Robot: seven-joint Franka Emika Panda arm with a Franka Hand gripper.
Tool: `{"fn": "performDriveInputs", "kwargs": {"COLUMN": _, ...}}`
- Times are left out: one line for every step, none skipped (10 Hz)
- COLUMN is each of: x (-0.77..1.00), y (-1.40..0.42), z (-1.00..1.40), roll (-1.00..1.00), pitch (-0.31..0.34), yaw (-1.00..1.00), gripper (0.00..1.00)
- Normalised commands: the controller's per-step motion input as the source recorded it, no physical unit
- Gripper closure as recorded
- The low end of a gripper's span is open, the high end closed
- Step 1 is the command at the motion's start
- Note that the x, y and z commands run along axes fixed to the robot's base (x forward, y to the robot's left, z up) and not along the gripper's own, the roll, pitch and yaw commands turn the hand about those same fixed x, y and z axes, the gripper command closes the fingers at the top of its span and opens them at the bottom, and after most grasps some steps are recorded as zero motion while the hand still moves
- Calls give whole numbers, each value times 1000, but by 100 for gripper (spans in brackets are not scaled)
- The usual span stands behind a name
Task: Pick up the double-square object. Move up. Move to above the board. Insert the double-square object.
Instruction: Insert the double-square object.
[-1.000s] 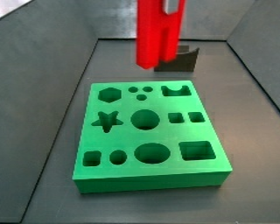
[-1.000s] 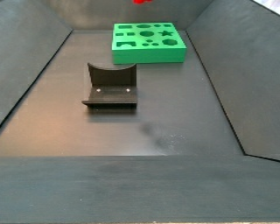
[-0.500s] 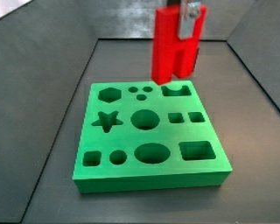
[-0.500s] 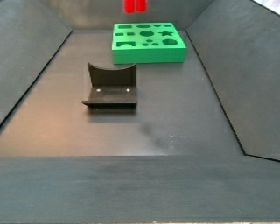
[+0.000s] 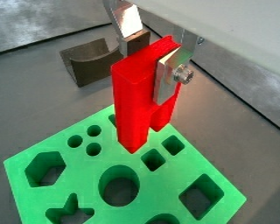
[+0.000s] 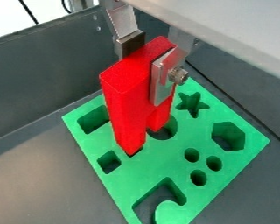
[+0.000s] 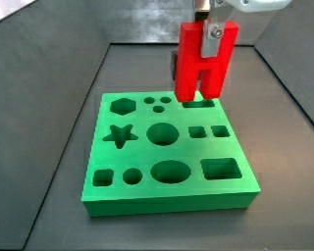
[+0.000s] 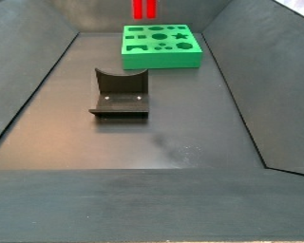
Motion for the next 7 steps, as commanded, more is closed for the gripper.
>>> {"fn": "performDriveInputs", "kwargs": {"x": 303, "y": -317, "z": -226, "roll": 0, "pitch": 0, "yaw": -640, "gripper": 100}}
{"fn": "performDriveInputs", "kwargs": {"x": 49, "y": -271, "z": -223, "roll": 0, "pitch": 0, "yaw": -877, "gripper": 100}}
{"fn": "performDriveInputs", "kwargs": {"x": 0, "y": -263, "z": -240, "roll": 0, "pitch": 0, "yaw": -923, "gripper": 100}}
{"fn": "performDriveInputs", "kwargs": {"x": 363, "y": -191, "z": -74, "roll": 0, "pitch": 0, "yaw": -646, "gripper": 100}}
{"fn": "performDriveInputs", "kwargs": {"x": 0, "y": 0, "z": 0, "roll": 0, "pitch": 10, "yaw": -6, "gripper": 100}}
{"fn": "performDriveInputs", "kwargs": {"x": -43, "y": 0, "z": -149, "roll": 0, "pitch": -3, "yaw": 0, "gripper": 100}}
{"fn": "performDriveInputs", "kwargs": {"x": 183, "y": 0, "z": -480, "roll": 0, "pitch": -10, "yaw": 34, "gripper": 100}}
